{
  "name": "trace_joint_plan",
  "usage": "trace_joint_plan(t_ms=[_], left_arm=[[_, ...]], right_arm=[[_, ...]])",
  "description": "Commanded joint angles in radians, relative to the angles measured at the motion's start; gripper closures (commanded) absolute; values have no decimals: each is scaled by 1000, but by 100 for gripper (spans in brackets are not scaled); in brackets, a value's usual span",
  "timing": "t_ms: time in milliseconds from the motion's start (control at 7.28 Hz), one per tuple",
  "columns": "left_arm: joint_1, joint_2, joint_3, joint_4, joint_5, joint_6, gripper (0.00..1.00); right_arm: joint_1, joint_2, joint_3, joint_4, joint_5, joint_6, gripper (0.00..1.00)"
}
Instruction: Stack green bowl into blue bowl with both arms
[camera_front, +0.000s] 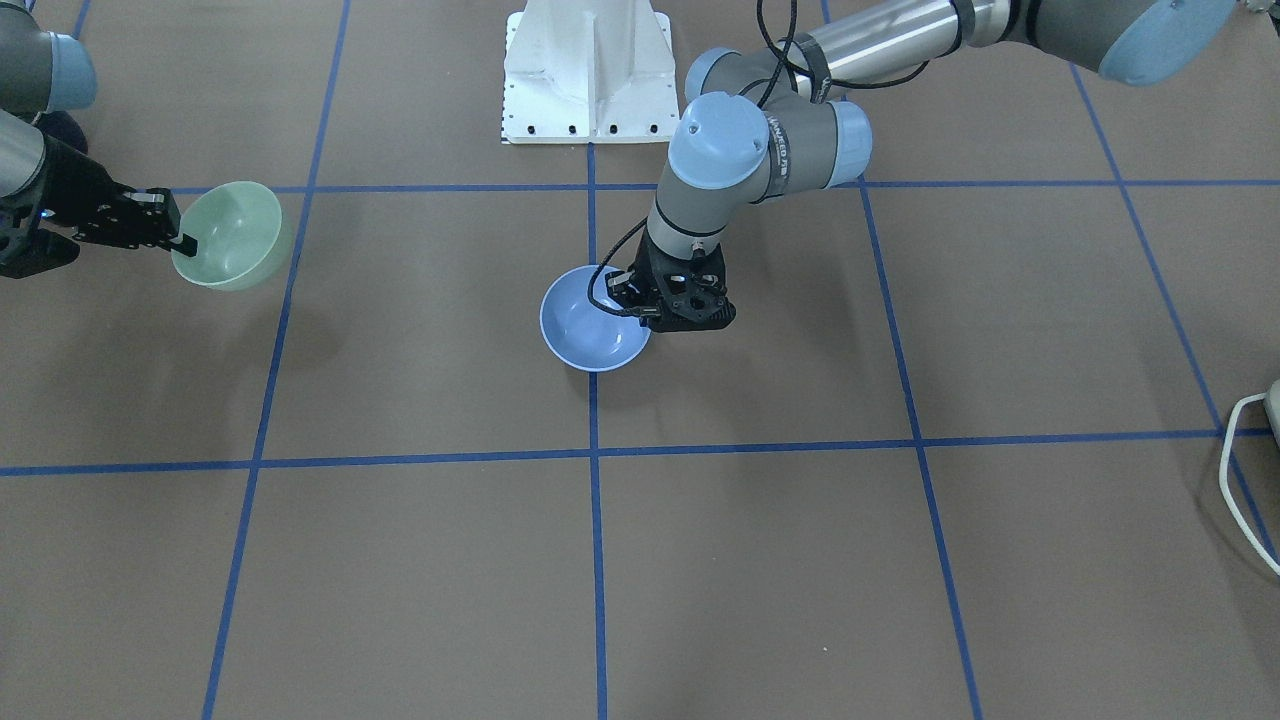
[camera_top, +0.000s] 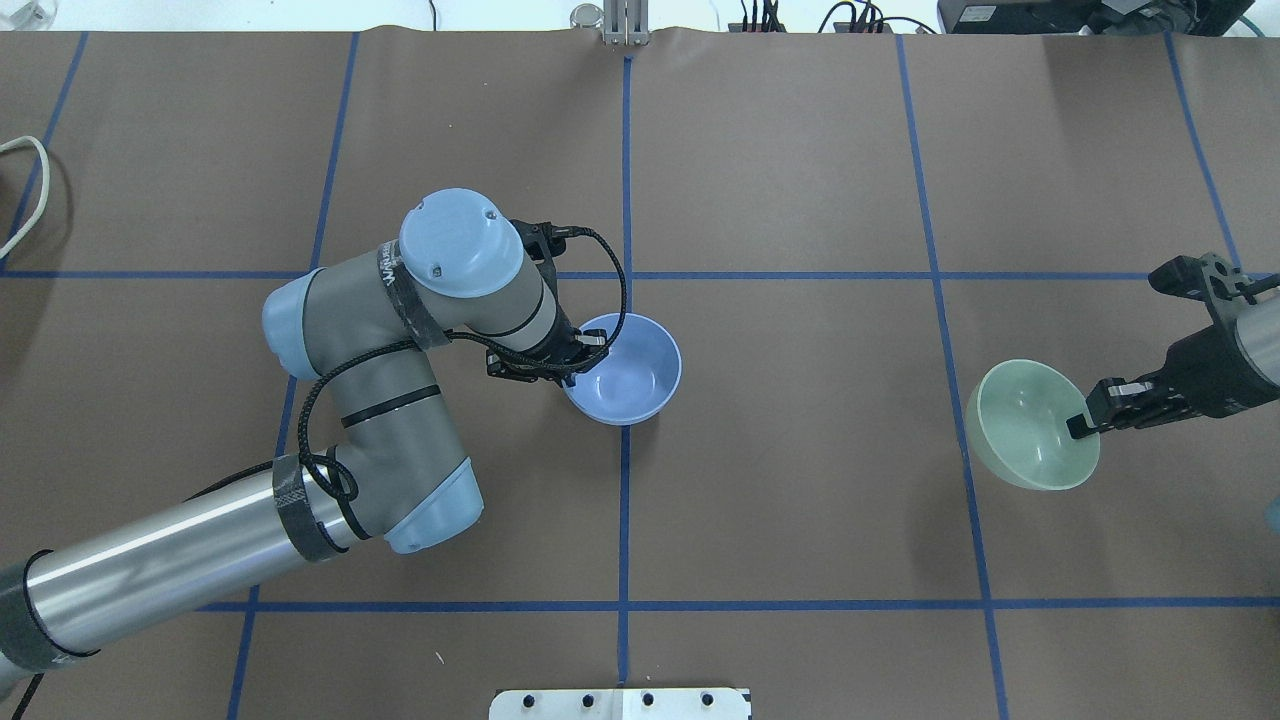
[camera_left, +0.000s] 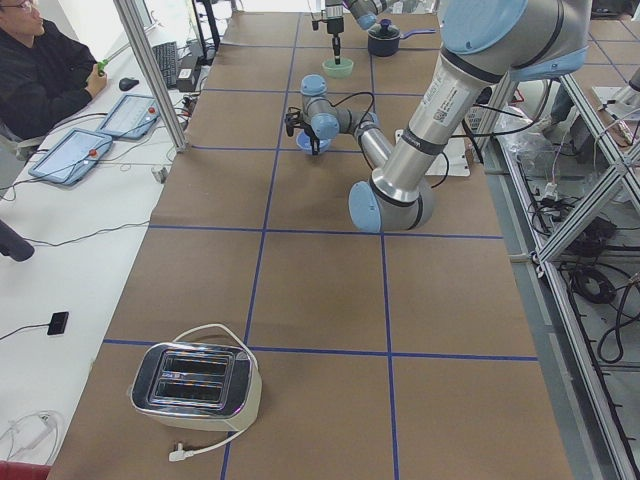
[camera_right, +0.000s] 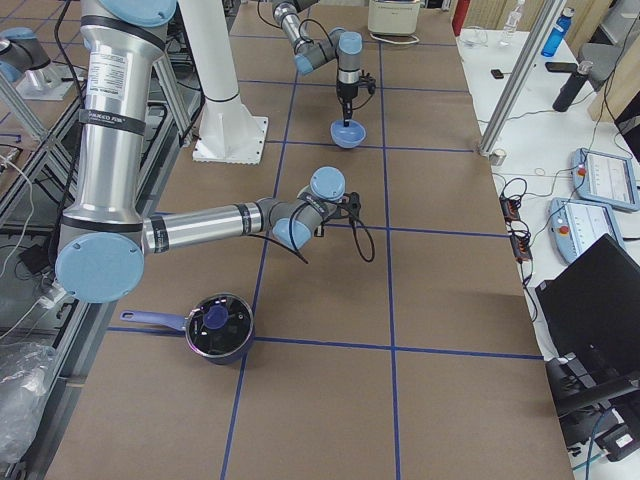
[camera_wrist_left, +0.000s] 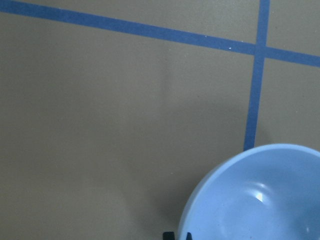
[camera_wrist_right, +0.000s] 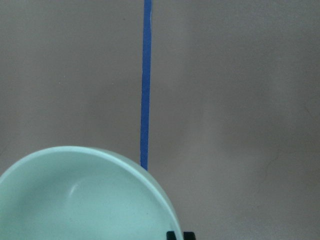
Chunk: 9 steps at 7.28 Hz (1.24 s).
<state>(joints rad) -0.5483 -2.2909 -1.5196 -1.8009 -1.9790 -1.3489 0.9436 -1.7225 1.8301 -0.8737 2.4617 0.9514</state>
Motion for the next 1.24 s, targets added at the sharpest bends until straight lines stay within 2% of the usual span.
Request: trace_joint_plan(t_ms=[0,275,412,550,687,824,962,1099], left_arm=[[1,4,1,-3,0,1,100],[11,4,6,-3,2,1,100],[27,2,6,-6,38,-1,100],[34,2,3,-6,51,-1,90],[34,4,-2,-6,49,7,46],[33,4,-7,-6,49,7,20],[31,5,-16,-5,45,10,3],[5,10,-52,1,39,28,3]], right_arm=[[4,1,-2,-1,0,0,100],[4,9,-6,-1,0,0,100],[4,9,-8,-1,0,0,100],[4,9,-8,-1,0,0,100],[4,9,-8,-1,0,0,100],[6,15,-8,-1,0,0,100],[7,26,-5,-20,0,0,100],[17,76,0,-71,0,1,100]])
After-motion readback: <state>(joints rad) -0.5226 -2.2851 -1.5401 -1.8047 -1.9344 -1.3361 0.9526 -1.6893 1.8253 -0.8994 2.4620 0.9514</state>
